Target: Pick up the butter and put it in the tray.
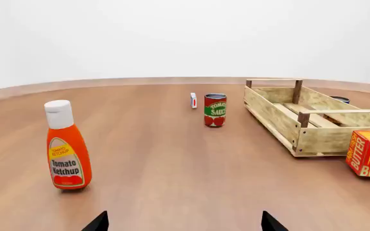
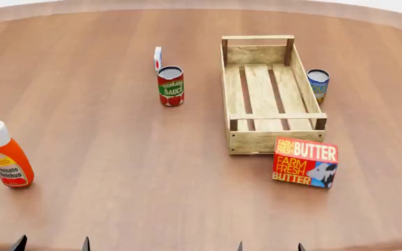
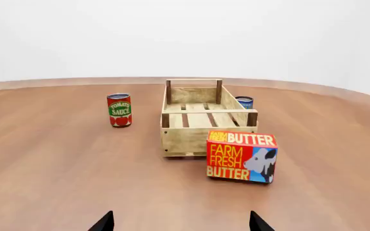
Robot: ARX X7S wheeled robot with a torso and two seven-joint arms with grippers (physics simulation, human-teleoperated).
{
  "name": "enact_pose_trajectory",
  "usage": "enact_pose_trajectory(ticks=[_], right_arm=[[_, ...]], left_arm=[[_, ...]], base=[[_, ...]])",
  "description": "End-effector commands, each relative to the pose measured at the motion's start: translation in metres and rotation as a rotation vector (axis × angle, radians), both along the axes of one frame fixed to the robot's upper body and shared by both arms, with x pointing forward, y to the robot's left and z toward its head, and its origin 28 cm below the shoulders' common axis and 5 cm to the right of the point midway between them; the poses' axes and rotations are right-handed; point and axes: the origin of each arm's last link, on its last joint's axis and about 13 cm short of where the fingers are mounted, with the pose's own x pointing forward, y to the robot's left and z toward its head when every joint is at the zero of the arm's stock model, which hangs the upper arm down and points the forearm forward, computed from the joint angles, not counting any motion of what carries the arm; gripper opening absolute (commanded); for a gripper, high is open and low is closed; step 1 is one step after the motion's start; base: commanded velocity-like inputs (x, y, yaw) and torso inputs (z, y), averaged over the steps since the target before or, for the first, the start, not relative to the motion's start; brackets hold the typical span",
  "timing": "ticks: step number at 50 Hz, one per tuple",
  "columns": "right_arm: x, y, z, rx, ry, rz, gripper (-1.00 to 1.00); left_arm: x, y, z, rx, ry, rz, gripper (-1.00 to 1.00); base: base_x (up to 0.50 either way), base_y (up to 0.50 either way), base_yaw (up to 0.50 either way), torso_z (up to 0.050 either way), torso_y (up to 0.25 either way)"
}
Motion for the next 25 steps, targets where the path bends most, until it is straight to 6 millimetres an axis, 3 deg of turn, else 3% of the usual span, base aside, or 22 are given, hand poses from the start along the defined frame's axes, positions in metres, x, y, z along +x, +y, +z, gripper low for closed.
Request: enact_pose_trajectory(ticks=[1, 5, 8, 14, 25], right_arm=[[0.000, 0.000, 0.000, 0.000, 0.000, 0.000, 1.00], [-0.001, 0.001, 0.007, -0.006, -0.006, -0.018, 1.00], [-0.002, 0.003, 0.017, -0.007, -0.037, -0.022, 1.00], [-0.004, 0.005, 0.035, 0.026, -0.115, -0.050, 1.00], [-0.018, 0.009, 0.090, -0.011, -0.300, -0.076, 1.00]], left_arm=[[0.000, 0.000, 0.000, 0.000, 0.000, 0.000, 1.00], [0.000, -0.001, 0.001, -0.022, 0.006, -0.013, 1.00], [-0.003, -0.001, 0.017, -0.028, -0.017, -0.012, 1.00], [-0.007, 0.003, 0.028, -0.048, -0.065, -0.006, 1.00], [-0.028, 0.000, 0.069, -0.067, -0.192, -0.043, 1.00]], base=[[0.00, 0.00, 0.00, 0.000, 0.000], [0.00, 0.00, 0.00, 0.000, 0.000], [0.00, 0.00, 0.00, 0.000, 0.000], [0.00, 0.00, 0.00, 0.000, 0.000], [0.00, 0.00, 0.00, 0.000, 0.000]])
